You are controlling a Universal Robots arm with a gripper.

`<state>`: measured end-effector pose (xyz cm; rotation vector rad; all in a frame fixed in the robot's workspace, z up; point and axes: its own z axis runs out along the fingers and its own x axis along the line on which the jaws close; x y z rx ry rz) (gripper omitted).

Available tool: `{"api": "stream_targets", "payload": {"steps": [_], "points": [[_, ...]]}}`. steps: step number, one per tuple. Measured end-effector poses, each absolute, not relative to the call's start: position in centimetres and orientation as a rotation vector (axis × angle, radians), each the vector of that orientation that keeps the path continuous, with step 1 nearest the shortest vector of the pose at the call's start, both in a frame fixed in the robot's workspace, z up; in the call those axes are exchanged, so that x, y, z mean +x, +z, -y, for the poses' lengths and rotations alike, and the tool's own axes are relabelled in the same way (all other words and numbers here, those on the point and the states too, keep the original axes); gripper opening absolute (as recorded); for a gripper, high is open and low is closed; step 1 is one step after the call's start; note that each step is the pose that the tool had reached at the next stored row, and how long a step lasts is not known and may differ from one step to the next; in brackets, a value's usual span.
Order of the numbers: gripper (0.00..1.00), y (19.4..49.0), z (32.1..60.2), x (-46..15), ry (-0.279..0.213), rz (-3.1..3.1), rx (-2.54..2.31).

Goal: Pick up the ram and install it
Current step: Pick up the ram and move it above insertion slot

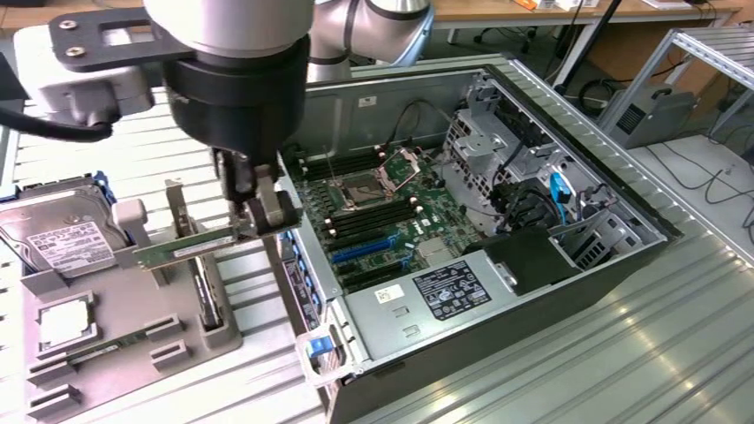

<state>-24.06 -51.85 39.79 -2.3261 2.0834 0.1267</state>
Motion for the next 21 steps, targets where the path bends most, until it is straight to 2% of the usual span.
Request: {"api": "stream_targets", "payload": {"steps": [11, 21], "points": [[0.14, 40.2, 51.9, -18.9, 0.131, -2.086, -2.329], [0.14, 40.2, 51.3, -14.0, 0.107, -2.099, -2.341]]}}
